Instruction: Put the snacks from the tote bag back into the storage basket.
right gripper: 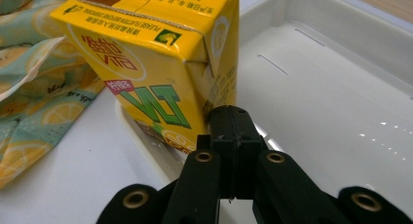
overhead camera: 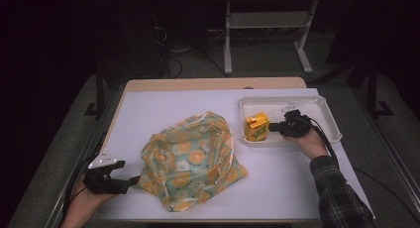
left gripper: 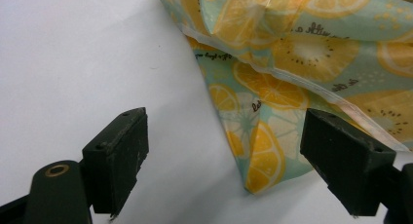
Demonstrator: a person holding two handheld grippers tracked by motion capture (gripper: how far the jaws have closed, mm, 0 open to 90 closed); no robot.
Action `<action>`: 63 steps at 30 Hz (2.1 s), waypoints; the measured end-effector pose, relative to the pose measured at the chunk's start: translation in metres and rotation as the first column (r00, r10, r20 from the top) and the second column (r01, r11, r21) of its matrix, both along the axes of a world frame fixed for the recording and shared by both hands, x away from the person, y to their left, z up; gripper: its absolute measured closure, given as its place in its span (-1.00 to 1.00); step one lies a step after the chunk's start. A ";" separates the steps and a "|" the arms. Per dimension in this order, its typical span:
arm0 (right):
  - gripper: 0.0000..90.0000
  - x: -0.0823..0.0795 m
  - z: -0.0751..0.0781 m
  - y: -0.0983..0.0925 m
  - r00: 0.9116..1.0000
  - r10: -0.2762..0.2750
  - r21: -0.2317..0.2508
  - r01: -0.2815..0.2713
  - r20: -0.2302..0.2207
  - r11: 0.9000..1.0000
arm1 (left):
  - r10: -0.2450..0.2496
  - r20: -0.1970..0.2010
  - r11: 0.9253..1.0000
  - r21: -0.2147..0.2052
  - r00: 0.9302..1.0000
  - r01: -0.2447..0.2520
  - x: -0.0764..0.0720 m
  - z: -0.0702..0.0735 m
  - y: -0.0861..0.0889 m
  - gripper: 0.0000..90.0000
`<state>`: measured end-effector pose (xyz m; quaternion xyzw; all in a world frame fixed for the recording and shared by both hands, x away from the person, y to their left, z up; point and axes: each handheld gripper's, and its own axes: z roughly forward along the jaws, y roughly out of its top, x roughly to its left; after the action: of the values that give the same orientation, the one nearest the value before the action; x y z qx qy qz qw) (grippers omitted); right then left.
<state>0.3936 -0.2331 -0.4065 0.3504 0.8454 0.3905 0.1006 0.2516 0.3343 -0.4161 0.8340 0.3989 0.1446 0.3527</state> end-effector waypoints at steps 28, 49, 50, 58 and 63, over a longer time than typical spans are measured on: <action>0.97 -0.019 0.004 -0.003 1.000 0.018 -0.002 -0.018 -0.007 1.000 | -0.026 -0.007 1.000 0.008 1.000 0.026 0.005 0.001 -0.002 -0.62; -0.23 -0.075 0.010 -0.025 0.992 -0.123 -0.028 0.123 -0.012 0.992 | -0.048 -0.009 0.999 0.016 0.999 0.049 0.004 0.004 -0.005 -0.62; -0.25 -0.080 0.010 -0.025 0.991 -0.130 -0.019 0.130 -0.016 0.991 | -0.051 -0.010 0.999 0.016 0.999 0.052 0.004 0.004 -0.005 -0.62; -0.38 -0.106 0.006 -0.022 0.991 -0.137 -0.029 0.137 -0.001 0.990 | -0.055 -0.014 0.998 0.017 0.998 0.055 0.004 0.003 -0.006 -0.62; -0.44 -0.119 0.000 -0.018 0.988 -0.152 -0.042 0.152 0.004 0.987 | -0.062 -0.014 0.998 0.017 0.998 0.063 0.003 0.003 -0.007 -0.62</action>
<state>0.2744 -0.2513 -0.4067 0.4114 0.8241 0.3641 0.1379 0.2550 0.3274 -0.4135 0.8501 0.3738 0.1312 0.3470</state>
